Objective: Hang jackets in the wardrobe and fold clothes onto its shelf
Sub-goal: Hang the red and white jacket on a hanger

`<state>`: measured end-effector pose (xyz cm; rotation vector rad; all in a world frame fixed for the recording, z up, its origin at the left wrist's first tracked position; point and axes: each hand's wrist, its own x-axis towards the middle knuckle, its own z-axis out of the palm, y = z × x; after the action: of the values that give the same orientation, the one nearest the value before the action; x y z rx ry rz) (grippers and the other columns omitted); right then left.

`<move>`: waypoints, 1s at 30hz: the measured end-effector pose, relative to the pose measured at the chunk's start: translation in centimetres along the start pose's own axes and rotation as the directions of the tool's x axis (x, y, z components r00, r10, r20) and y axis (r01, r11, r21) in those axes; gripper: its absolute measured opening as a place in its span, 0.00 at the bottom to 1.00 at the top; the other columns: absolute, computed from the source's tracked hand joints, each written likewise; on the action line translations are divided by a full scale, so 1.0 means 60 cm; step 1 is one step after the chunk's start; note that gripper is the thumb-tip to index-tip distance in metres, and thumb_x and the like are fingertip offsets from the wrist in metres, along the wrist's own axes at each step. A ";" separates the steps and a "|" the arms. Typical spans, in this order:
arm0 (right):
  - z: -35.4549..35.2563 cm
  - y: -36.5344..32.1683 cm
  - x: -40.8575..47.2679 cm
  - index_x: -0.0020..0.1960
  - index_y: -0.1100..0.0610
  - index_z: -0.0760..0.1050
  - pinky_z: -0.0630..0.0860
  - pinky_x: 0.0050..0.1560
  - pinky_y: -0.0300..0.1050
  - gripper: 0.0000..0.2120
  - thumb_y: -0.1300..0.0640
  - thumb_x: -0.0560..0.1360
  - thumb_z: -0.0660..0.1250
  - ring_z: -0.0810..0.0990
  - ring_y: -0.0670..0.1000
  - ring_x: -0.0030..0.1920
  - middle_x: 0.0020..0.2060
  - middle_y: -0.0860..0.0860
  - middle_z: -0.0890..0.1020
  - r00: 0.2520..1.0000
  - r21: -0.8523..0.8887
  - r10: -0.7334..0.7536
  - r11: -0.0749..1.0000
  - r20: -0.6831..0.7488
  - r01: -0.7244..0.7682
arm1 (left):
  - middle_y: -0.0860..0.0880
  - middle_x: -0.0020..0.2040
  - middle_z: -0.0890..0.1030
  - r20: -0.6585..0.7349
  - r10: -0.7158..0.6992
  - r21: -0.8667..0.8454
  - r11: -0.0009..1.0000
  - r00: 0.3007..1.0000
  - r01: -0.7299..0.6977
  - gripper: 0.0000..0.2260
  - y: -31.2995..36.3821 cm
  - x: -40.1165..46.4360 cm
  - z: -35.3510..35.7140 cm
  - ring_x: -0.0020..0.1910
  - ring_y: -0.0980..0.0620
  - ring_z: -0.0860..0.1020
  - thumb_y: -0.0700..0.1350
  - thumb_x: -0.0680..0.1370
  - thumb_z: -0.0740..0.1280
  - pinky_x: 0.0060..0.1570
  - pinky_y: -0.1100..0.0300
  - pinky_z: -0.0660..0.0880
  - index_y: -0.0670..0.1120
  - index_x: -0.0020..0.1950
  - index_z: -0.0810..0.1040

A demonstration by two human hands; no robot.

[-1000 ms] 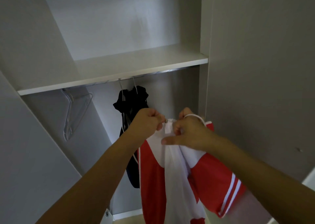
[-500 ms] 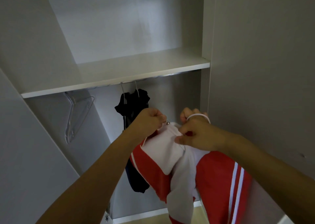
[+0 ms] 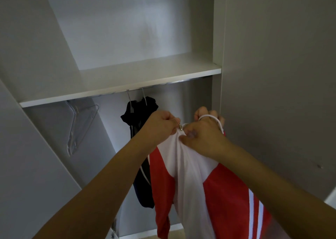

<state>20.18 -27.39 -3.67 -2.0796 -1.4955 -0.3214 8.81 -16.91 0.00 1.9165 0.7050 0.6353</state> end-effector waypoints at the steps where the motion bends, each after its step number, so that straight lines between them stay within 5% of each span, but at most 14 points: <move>1: 0.000 -0.003 -0.002 0.32 0.45 0.71 0.47 0.47 0.42 0.14 0.41 0.69 0.71 0.57 0.48 0.50 0.47 0.46 0.60 1.000 0.028 -0.017 0.999 0.019 0.017 | 0.55 0.23 0.74 -0.016 0.001 0.027 1.000 1.000 0.000 0.14 -0.004 0.005 -0.001 0.22 0.63 0.71 0.40 0.79 0.66 0.27 0.70 0.69 0.43 0.33 0.75; 5: -0.004 0.004 -0.010 0.35 0.51 0.79 0.51 0.53 0.43 0.11 0.44 0.70 0.72 0.60 0.48 0.51 0.47 0.45 0.61 0.989 0.101 -0.106 0.990 0.105 0.095 | 0.52 0.25 0.74 -0.025 -0.079 0.052 0.995 0.997 0.080 0.12 -0.030 0.018 -0.005 0.25 0.58 0.72 0.41 0.79 0.67 0.32 0.63 0.71 0.44 0.34 0.76; 10: -0.016 0.024 -0.012 0.38 0.51 0.83 0.65 0.58 0.49 0.06 0.50 0.71 0.73 0.68 0.50 0.50 0.43 0.42 0.66 0.971 0.243 -0.091 0.969 0.220 0.035 | 0.56 0.23 0.75 -0.020 0.024 0.118 0.993 1.000 -0.022 0.13 -0.032 0.010 0.000 0.22 0.64 0.72 0.42 0.79 0.66 0.26 0.70 0.70 0.48 0.34 0.76; 14: -0.053 0.046 0.019 0.49 0.57 0.83 0.66 0.62 0.41 0.10 0.64 0.77 0.62 0.72 0.51 0.58 0.51 0.48 0.76 0.946 0.685 0.179 0.655 0.271 -0.320 | 0.57 0.25 0.76 0.155 0.080 0.155 0.982 0.985 -0.104 0.13 -0.029 -0.014 -0.012 0.25 0.64 0.72 0.41 0.79 0.65 0.29 0.69 0.70 0.49 0.35 0.75; 17: -0.070 0.051 0.050 0.57 0.58 0.79 0.67 0.54 0.33 0.15 0.67 0.79 0.57 0.72 0.47 0.58 0.58 0.50 0.74 0.943 0.654 0.264 0.680 0.205 -0.332 | 0.55 0.27 0.77 0.335 0.058 0.291 0.943 0.941 -0.162 0.11 -0.058 -0.039 -0.012 0.28 0.61 0.75 0.42 0.80 0.64 0.34 0.69 0.72 0.49 0.39 0.77; 22: -0.076 0.010 0.083 0.47 0.57 0.74 0.75 0.40 0.39 0.13 0.69 0.79 0.53 0.73 0.50 0.38 0.38 0.53 0.74 0.938 0.854 0.269 0.413 0.219 -0.318 | 0.53 0.34 0.83 0.402 0.010 0.349 0.923 0.916 -0.163 0.08 -0.106 -0.044 -0.011 0.37 0.62 0.81 0.37 0.80 0.61 0.42 0.72 0.74 0.43 0.44 0.78; 25: -0.066 -0.002 0.077 0.46 0.58 0.77 0.77 0.35 0.36 0.15 0.68 0.80 0.53 0.73 0.49 0.35 0.37 0.56 0.74 0.977 0.783 0.129 0.583 0.173 -0.215 | 0.49 0.38 0.84 0.262 0.059 0.252 0.959 0.963 -0.127 0.07 -0.121 -0.038 -0.021 0.40 0.57 0.83 0.36 0.81 0.60 0.45 0.67 0.76 0.40 0.45 0.77; 28: -0.045 0.004 0.064 0.46 0.50 0.79 0.76 0.44 0.42 0.06 0.60 0.77 0.66 0.75 0.51 0.41 0.44 0.55 0.76 0.985 0.502 -0.029 0.863 0.171 -0.062 | 0.49 0.38 0.85 0.104 0.157 0.140 0.975 0.982 -0.171 0.07 -0.122 -0.040 -0.037 0.41 0.55 0.83 0.36 0.81 0.61 0.46 0.68 0.74 0.41 0.44 0.77; 30: -0.030 0.006 0.055 0.48 0.45 0.79 0.72 0.42 0.36 0.07 0.51 0.71 0.73 0.74 0.45 0.40 0.45 0.49 0.72 0.953 0.348 -0.129 0.937 0.273 0.027 | 0.50 0.38 0.85 0.039 0.222 0.101 0.969 0.974 -0.224 0.07 -0.116 -0.041 -0.045 0.42 0.53 0.82 0.38 0.81 0.62 0.49 0.64 0.76 0.43 0.45 0.77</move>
<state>21.87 -25.88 -0.67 -1.8461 -1.6698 0.2187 3.81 -14.46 -5.53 2.1169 0.5176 0.7217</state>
